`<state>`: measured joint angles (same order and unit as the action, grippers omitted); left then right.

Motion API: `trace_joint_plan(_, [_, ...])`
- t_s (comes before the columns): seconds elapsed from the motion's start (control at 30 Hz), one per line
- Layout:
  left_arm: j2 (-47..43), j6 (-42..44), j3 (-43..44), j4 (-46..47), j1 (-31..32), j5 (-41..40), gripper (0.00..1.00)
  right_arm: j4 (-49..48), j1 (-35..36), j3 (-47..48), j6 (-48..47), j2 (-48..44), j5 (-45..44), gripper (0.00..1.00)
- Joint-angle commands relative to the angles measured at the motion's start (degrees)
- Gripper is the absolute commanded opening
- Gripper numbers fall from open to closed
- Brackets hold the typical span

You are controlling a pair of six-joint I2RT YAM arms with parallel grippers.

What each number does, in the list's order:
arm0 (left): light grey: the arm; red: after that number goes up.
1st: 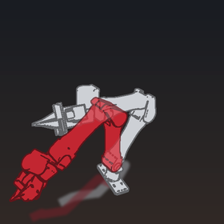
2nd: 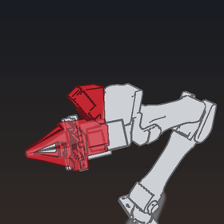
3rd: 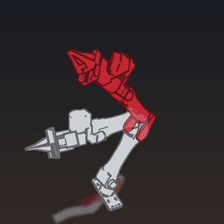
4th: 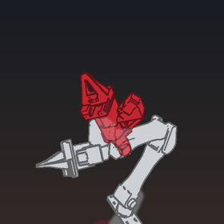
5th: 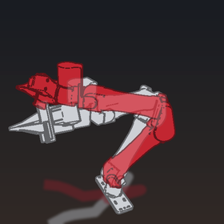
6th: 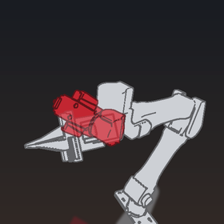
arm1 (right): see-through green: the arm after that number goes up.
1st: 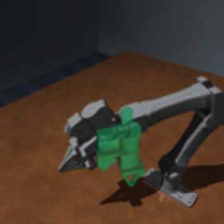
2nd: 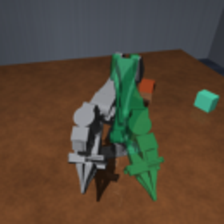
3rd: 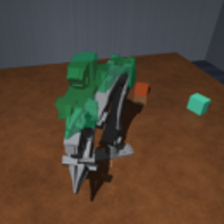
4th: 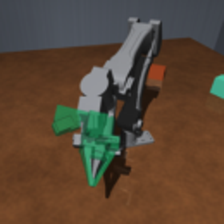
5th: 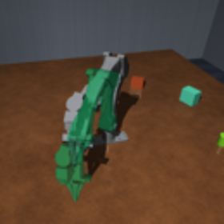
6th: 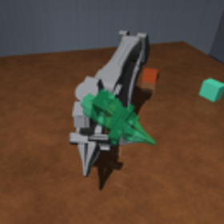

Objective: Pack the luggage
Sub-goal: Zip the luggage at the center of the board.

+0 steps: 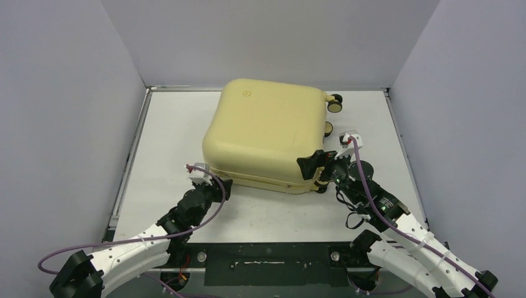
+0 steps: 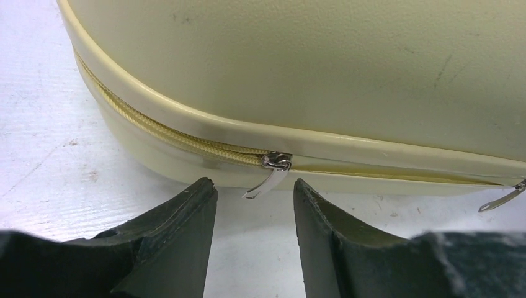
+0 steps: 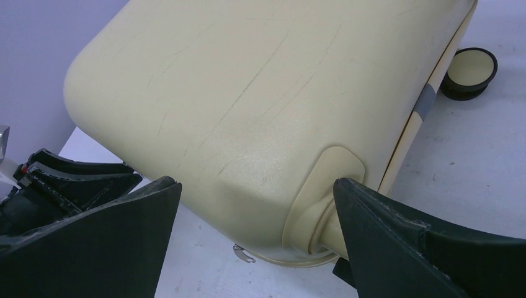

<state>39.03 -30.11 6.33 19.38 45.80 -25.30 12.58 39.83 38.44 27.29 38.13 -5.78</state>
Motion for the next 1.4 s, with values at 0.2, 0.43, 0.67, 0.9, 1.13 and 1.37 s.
trace_joint_plan(0.2, [6.13,1.90,1.32,10.46,-2.68,5.19,0.32,-3.16,0.33,0.47,0.25,0.53,-0.37,1.00])
trace_joint_plan(0.43, [7.43,1.37,1.45,12.50,-3.35,6.82,0.17,-2.71,0.38,0.70,0.47,0.08,-0.20,1.00])
trace_joint_plan(0.67, [3.87,0.00,1.25,7.12,-4.02,4.67,0.00,-2.67,0.34,0.24,0.57,-0.24,-0.43,1.00])
trace_joint_plan(0.9, [-3.05,-5.47,2.03,-7.49,-4.63,-4.51,0.00,-2.38,0.31,0.24,-0.18,-0.14,-1.30,1.00])
trace_joint_plan(1.13, [-7.89,-8.45,3.49,-17.52,-4.84,-6.76,0.23,-2.84,0.25,-0.16,-1.15,0.14,-1.38,1.00])
trace_joint_plan(1.37, [-10.71,-7.36,8.87,-24.37,-3.33,0.19,0.97,-3.23,0.31,-0.84,-2.13,-0.02,-1.94,1.00])
